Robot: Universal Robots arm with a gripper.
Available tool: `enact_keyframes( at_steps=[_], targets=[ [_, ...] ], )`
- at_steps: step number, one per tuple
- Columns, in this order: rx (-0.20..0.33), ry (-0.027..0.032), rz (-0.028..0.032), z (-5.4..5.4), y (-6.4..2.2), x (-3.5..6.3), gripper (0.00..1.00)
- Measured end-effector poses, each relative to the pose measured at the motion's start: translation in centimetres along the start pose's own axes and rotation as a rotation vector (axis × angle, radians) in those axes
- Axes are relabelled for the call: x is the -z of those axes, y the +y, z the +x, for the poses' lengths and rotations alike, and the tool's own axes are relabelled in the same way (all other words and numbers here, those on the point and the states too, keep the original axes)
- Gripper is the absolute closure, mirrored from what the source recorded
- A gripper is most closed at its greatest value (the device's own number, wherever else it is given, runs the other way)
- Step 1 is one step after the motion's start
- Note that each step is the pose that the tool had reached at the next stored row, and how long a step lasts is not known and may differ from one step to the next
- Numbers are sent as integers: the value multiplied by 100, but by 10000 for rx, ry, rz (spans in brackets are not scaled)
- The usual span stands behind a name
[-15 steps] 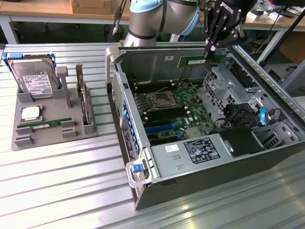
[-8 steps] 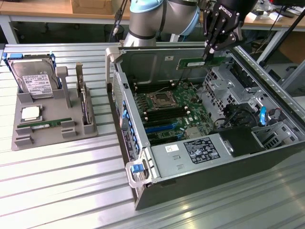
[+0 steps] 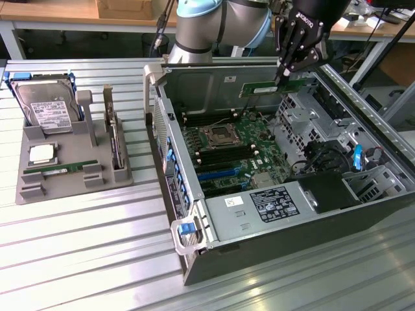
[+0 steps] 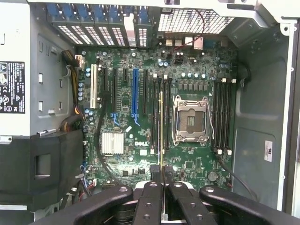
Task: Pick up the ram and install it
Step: 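Insert the ram into the slot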
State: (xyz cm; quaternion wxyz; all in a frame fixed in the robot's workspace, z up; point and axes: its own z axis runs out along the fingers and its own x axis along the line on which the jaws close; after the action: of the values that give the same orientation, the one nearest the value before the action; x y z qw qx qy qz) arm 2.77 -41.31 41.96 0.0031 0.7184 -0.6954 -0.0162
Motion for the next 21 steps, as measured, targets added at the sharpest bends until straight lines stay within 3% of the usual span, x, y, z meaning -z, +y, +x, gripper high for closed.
enact_keyframes(
  at_steps=[21],
  targets=[
    [-1,0,0,2,-3,-124,88]
  ],
)
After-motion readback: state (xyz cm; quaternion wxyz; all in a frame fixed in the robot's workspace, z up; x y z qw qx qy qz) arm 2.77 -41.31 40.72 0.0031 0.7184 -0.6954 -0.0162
